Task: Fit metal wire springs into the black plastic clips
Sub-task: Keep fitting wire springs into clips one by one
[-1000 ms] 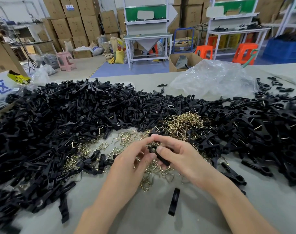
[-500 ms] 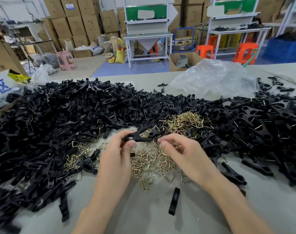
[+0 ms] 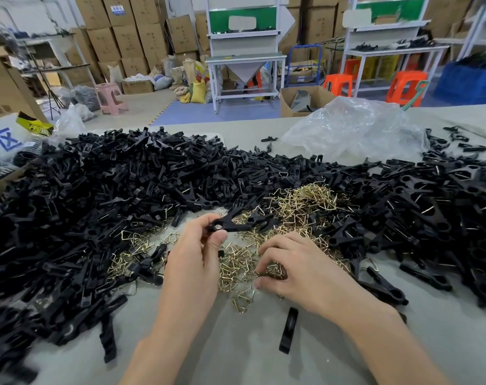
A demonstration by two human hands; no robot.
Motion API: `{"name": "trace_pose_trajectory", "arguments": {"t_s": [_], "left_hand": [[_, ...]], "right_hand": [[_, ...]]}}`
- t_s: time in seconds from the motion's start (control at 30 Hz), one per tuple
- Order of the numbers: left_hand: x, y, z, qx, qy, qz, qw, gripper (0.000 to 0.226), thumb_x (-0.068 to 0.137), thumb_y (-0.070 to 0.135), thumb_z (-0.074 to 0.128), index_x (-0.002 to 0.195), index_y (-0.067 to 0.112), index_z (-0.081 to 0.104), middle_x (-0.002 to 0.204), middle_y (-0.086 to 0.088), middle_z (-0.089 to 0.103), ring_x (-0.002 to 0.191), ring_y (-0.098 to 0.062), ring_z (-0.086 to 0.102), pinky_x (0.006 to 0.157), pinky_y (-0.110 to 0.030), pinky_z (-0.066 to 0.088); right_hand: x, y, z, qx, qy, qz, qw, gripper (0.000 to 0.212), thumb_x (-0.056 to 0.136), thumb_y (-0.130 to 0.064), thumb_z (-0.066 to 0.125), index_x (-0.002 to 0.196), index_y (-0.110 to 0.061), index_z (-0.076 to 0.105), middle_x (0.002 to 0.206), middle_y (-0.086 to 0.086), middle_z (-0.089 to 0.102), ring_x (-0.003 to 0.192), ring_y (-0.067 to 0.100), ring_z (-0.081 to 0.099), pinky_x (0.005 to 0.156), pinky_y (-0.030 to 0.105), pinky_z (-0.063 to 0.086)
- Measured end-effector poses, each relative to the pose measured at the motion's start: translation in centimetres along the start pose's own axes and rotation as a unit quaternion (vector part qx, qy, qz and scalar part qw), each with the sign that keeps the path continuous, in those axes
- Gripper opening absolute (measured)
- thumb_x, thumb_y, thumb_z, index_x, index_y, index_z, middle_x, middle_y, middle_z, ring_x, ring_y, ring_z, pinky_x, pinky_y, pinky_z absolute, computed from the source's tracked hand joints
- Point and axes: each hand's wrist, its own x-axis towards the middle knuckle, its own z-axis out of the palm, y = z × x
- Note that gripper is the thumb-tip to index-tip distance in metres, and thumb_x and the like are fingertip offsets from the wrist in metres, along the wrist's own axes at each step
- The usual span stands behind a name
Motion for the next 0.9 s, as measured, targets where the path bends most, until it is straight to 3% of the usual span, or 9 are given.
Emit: {"name": "trace_pose_trajectory", "arguments": {"t_s": [0.17,0.27,0.43,0.6,0.7,0.77,0.87,0.9], "left_hand": [[0.0,0.1,0.1,0.004,-0.002,0.005,1.0,0.024,0.092,0.053,0.043,0.112,0.045,0.053,0.098,0.027,0.061,0.08,-0.003,0.06,0.068,-0.01,0.043],[0.0,0.1,0.0,0.008,-0.004,0.009,1.0,0.021,0.093,0.053,0.043,0.112,0.048,0.051,0.099,0.028,0.061,0.082,-0.002,0.06,0.07,-0.007,0.042],[0.0,0.0,0.1,0.01,-0.008,0.011,1.0,0.025,0.094,0.052,0.043,0.115,0.045,0.053,0.099,0.028,0.061,0.084,-0.002,0.06,0.072,-0.009,0.043],[-0.1,0.0,0.1,0.012,-0.006,0.013,1.0,0.023,0.095,0.051,0.043,0.115,0.046,0.052,0.1,0.027,0.061,0.085,-0.002,0.061,0.072,-0.008,0.043],[-0.1,0.0,0.1,0.014,-0.008,0.011,1.0,0.021,0.095,0.051,0.043,0.115,0.049,0.05,0.101,0.027,0.061,0.085,0.0,0.06,0.072,-0.006,0.041],[-0.1,-0.2,0.2,0.013,-0.013,0.004,1.0,0.026,0.093,0.054,0.042,0.116,0.045,0.053,0.097,0.026,0.062,0.084,0.002,0.059,0.071,-0.007,0.041],[-0.3,-0.4,0.3,0.015,-0.027,-0.002,1.0,0.034,0.091,0.06,0.04,0.118,0.043,0.053,0.098,0.029,0.061,0.083,0.004,0.057,0.071,-0.007,0.04],[-0.3,-0.3,0.4,0.016,-0.03,0.0,0.999,0.032,0.091,0.06,0.04,0.116,0.044,0.052,0.1,0.03,0.06,0.084,0.004,0.057,0.072,-0.007,0.041]], "right_hand": [[-0.1,-0.2,-0.2,-0.018,0.009,-0.011,1.0,0.017,0.095,-0.048,0.058,0.11,-0.043,0.064,0.103,-0.025,0.049,0.101,-0.002,0.033,0.1,0.024,0.031],[0.0,-0.3,-0.3,-0.029,0.014,-0.02,0.999,0.027,0.098,-0.044,0.055,0.125,-0.043,0.059,0.102,-0.024,0.052,0.098,-0.002,0.032,0.092,0.019,0.028],[-0.2,-0.5,-0.4,-0.021,0.04,-0.033,0.998,0.027,0.103,-0.026,0.053,0.127,-0.039,0.061,0.099,-0.019,0.057,0.096,0.001,0.039,0.091,0.016,0.031],[-0.2,-0.7,-0.7,0.11,0.09,0.008,0.99,0.031,0.104,-0.019,0.054,0.128,-0.037,0.063,0.099,-0.02,0.057,0.098,-0.002,0.056,0.087,0.012,0.042],[-0.1,-0.8,-1.1,0.221,0.157,0.042,0.962,0.033,0.103,-0.017,0.056,0.122,-0.042,0.064,0.099,-0.018,0.061,0.087,0.001,0.062,0.074,0.013,0.046],[0.0,-1.0,-1.4,0.32,0.189,0.079,0.925,0.032,0.103,-0.017,0.056,0.117,-0.044,0.065,0.096,-0.013,0.065,0.075,0.01,0.067,0.062,0.024,0.052],[0.3,-1.4,-1.8,0.517,0.208,0.135,0.819,0.027,0.102,-0.009,0.057,0.112,-0.031,0.07,0.09,-0.005,0.064,0.086,0.019,0.076,0.072,0.028,0.062],[0.4,-1.3,-1.9,0.543,0.213,0.143,0.8,0.025,0.101,-0.007,0.058,0.111,-0.027,0.07,0.088,-0.006,0.065,0.087,0.02,0.076,0.074,0.028,0.062]]}}
